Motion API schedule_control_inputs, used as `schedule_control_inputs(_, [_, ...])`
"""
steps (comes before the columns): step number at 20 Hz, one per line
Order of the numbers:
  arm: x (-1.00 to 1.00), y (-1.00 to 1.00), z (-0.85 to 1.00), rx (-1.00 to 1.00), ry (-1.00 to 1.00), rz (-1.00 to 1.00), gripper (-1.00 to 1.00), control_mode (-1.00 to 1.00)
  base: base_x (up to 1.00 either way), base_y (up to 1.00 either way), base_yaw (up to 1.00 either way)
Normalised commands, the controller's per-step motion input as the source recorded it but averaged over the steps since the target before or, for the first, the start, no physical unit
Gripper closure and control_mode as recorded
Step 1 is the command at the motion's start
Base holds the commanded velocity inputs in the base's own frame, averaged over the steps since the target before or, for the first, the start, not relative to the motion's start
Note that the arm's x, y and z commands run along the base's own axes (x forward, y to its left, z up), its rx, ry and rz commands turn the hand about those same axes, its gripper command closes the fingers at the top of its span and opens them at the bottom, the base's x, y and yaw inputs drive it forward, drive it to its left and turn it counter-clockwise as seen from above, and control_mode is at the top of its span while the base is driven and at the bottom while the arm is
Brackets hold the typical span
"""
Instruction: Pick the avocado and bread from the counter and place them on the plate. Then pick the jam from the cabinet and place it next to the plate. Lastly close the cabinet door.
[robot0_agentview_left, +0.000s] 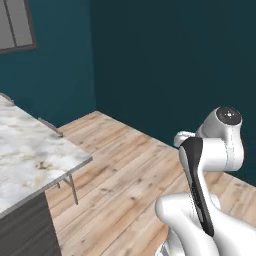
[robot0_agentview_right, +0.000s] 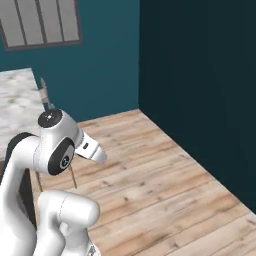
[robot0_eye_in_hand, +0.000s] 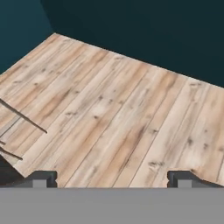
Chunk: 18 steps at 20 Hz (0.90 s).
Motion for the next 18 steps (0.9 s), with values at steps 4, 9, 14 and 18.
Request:
schedule_control_inputs(4, [0.0, 0.0, 0.0, 0.0, 0.0, 0.0, -1.0, 1.0, 0.0, 0.0, 0.5])
schedule_control_inputs(9, [0.0, 0.0, 0.0, 0.0, 0.0, 0.0, -1.0, 1.0, 0.0, 0.0, 0.5])
schedule_control_inputs(14, [0.0, 0.0, 0.0, 0.0, 0.0, 0.0, -1.0, 1.0, 0.0, 0.0, 0.5])
schedule_control_inputs(18, [0.0, 0.0, 0.0, 0.0, 0.0, 0.0, -1.0, 1.0, 0.0, 0.0, 0.5])
